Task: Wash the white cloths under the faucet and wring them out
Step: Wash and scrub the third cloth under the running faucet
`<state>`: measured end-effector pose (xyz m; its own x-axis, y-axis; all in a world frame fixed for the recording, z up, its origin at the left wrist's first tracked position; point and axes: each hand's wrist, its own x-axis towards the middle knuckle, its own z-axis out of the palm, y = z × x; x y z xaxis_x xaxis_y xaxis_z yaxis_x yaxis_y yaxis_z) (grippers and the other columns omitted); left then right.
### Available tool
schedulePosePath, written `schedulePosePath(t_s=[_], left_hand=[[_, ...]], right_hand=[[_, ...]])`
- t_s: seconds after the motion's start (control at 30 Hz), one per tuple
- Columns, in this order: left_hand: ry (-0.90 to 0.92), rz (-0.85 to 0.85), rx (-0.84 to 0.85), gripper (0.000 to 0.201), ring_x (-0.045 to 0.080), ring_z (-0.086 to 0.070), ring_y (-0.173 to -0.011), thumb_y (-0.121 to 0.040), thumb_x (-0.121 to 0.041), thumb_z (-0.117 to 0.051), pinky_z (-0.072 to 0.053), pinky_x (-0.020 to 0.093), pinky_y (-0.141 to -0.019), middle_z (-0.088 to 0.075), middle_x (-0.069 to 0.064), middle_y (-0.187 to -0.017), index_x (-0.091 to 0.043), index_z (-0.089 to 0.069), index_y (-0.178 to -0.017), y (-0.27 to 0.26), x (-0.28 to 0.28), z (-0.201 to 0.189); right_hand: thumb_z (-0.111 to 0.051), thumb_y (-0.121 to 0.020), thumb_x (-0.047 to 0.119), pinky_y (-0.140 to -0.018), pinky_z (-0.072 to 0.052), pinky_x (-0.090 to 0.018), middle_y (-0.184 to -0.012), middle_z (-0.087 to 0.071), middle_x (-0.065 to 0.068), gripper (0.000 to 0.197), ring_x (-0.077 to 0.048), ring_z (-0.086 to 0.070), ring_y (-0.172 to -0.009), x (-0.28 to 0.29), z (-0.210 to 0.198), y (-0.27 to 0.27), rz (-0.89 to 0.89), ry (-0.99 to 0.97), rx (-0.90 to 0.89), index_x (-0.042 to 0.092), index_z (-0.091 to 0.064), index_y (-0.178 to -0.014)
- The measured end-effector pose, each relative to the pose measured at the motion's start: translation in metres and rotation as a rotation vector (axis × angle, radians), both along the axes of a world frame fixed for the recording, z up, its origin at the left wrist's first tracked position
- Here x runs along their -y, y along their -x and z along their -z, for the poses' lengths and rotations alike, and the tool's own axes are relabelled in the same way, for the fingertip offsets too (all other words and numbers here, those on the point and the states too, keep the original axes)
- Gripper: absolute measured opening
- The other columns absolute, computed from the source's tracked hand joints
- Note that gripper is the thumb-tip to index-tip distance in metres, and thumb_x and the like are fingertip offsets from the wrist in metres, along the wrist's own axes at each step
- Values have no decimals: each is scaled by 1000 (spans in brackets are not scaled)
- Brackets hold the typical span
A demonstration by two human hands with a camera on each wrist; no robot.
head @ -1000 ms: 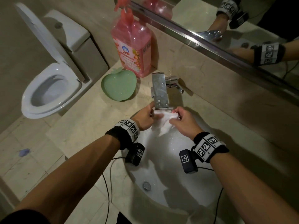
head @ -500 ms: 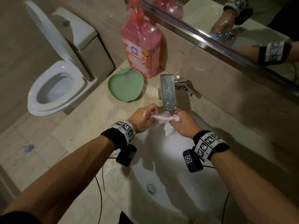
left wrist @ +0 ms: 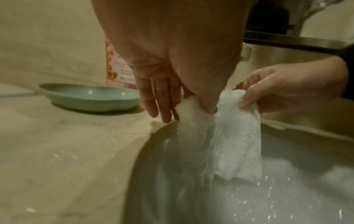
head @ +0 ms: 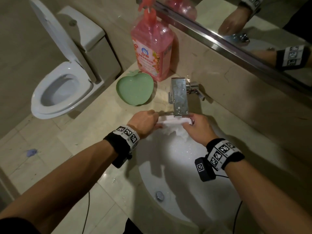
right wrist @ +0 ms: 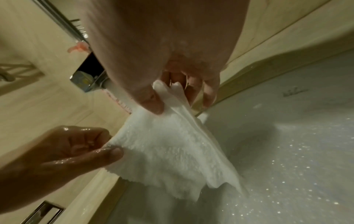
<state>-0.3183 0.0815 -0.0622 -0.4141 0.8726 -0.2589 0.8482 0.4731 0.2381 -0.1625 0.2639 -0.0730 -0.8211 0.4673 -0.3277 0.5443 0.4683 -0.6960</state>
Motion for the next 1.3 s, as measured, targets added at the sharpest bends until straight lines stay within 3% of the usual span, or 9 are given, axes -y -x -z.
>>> schedulePosePath(t_s=[0.13,0.3,0.5,0.6,0.8,0.9,1.07,1.2,1.3], left_hand=[[-103,-169,201,29,20,-53,-76,-88,-47,-66,-39,31,-66,-62,-1,-90,-21,-53,-91,-9,-15,4],[-69,-237,303,29,31,-61,-93,-97,-36,-54,-40,28,-75,-66,12,-105,-16,-63,-116,-25,-44,10],[-74,-519,614,28,30,-68,-94,-95,-30,-54,-55,33,-81,-71,12,-108,-16,-66,-116,-36,-65,9],[-203,-685,894,29,34,-69,-95,-93,-16,-58,-58,49,-86,-70,20,-107,-4,-62,-119,-43,-65,3],[-266,-660,1092,30,29,-64,-92,-92,3,-43,-54,47,-90,-69,20,-104,-8,-64,-110,-51,-41,-4],[-265,-463,805,30,29,-59,-100,-84,-1,-59,-55,43,-84,-56,11,-108,-17,-51,-108,-39,-28,-2],[-83,-213,608,97,20,-56,-110,-50,-37,-92,-46,32,-97,-57,-1,-125,-19,-48,-134,-32,-34,17],[-11,-170,448,62,17,-62,-104,-69,-41,-83,-50,33,-96,-67,-5,-117,-29,-61,-125,-37,-53,29],[-69,-102,328,38,19,-62,-110,-83,-32,-65,-48,26,-97,-66,-4,-120,-33,-62,-121,-37,-60,27]], right_hand=[[-62,-95,15,-45,-37,-12,-74,-62,8,18,6,-51,-51,-9,-6,-16,60,44,-49,23,-68,-110],[-57,-100,17,-92,-47,-30,-131,-61,-1,46,-14,-61,-105,-20,-15,-24,54,4,67,12,-50,-145],[-55,-101,19,-85,-49,-33,-128,-64,-17,40,-26,-61,-103,-6,-6,-20,164,47,119,7,-50,-139],[-81,-83,21,-69,-47,-13,-122,-62,-2,55,-12,-61,-97,15,6,-15,161,283,44,17,-49,-128],[-85,-77,21,-92,-51,-32,-124,-65,-3,65,-21,-62,-112,27,14,9,188,200,-4,17,-53,-133],[-69,-86,9,-96,-55,-42,-118,-70,0,41,-22,-66,-110,20,14,13,215,313,-2,26,-63,-123],[-49,-78,-19,-84,-59,-43,-108,-69,-5,55,-24,-64,-102,8,9,3,343,601,-80,23,-64,-109],[-55,-75,-21,-61,-52,-26,-91,-62,-4,43,-23,-59,-87,-6,2,-8,299,618,-80,20,-59,-85],[-76,-72,-11,-69,-59,-38,-104,-59,-13,40,-37,-64,-100,-20,5,-18,234,668,61,17,-50,-85]])
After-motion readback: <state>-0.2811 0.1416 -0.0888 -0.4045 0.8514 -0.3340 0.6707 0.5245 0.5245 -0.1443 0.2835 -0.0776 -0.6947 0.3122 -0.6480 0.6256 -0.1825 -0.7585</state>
